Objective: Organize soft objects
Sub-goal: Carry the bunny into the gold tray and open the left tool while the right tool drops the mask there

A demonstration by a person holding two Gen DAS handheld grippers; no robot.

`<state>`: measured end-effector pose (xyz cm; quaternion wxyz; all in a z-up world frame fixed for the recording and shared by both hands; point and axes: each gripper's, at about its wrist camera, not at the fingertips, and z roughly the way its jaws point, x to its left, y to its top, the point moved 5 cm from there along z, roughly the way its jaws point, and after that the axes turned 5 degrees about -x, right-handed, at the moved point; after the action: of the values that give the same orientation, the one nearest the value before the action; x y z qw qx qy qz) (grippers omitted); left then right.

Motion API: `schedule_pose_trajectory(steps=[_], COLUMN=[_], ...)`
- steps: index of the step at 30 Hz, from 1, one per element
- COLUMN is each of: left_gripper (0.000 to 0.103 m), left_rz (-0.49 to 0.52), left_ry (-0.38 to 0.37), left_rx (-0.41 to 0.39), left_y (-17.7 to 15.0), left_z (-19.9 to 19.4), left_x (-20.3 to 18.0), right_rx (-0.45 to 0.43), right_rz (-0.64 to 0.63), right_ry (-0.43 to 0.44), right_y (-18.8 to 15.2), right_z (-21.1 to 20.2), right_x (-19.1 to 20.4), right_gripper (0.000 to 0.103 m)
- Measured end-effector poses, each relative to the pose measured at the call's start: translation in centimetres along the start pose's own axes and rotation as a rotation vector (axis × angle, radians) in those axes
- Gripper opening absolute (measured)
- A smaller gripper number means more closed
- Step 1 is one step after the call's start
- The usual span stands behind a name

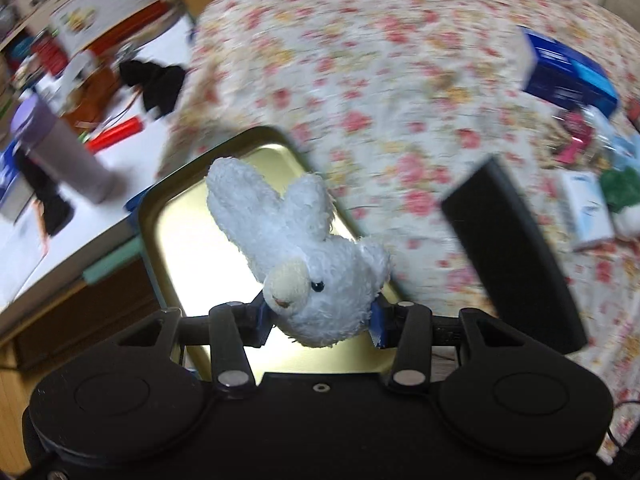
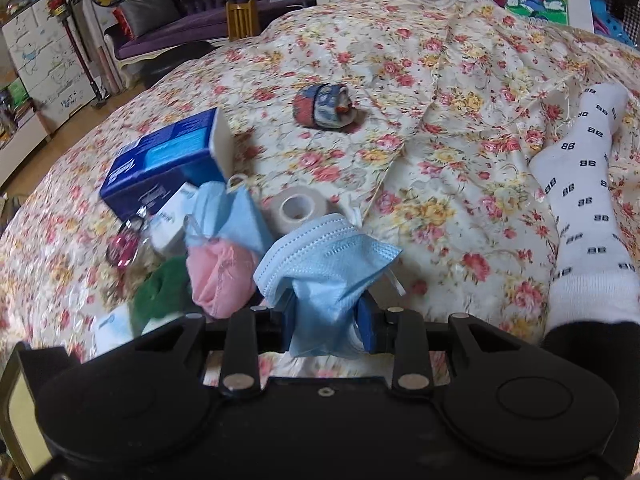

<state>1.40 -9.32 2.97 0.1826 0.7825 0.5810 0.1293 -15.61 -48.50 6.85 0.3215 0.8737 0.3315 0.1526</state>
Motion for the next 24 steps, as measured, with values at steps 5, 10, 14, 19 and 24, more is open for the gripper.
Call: schedule_pose_trajectory(steps=[5,10,14,19,24], left_gripper=[0.046,0.046,0.046,0.046,0.046], left_rz=[-0.053,-0.099,-0.124,-0.132,-0.105], left_ry=[0.064,0.08,0.084,0.094,0.113], left_rx=[-0.017,-0.027,-0.024,-0.025,-0.033], left_y=[0.4,0.7,0.8,1.3,2.0], left_z=[1.1,2.0,3.0,4.5,5.7], left_x=[2.7,4.9,6.0,7.1,7.9], right_rx=[-0.01,-0.03,-0.018,0.022,0.073], right_rz=[-0.026,-0.098,-0.185,-0.29,-0.378], right_ry=[0.039,0.086,0.16,0.27,0.363], right_y=[-1.2,-1.8,-3.2,-5.8,-8.7], right_z=[-3.0,-6.5,-8.7,-10.3,-11.6], right_x=[1.8,5.9,10.6,16.4,21.9], right_gripper=[0.031,0.031,0.031,0.031,0.031])
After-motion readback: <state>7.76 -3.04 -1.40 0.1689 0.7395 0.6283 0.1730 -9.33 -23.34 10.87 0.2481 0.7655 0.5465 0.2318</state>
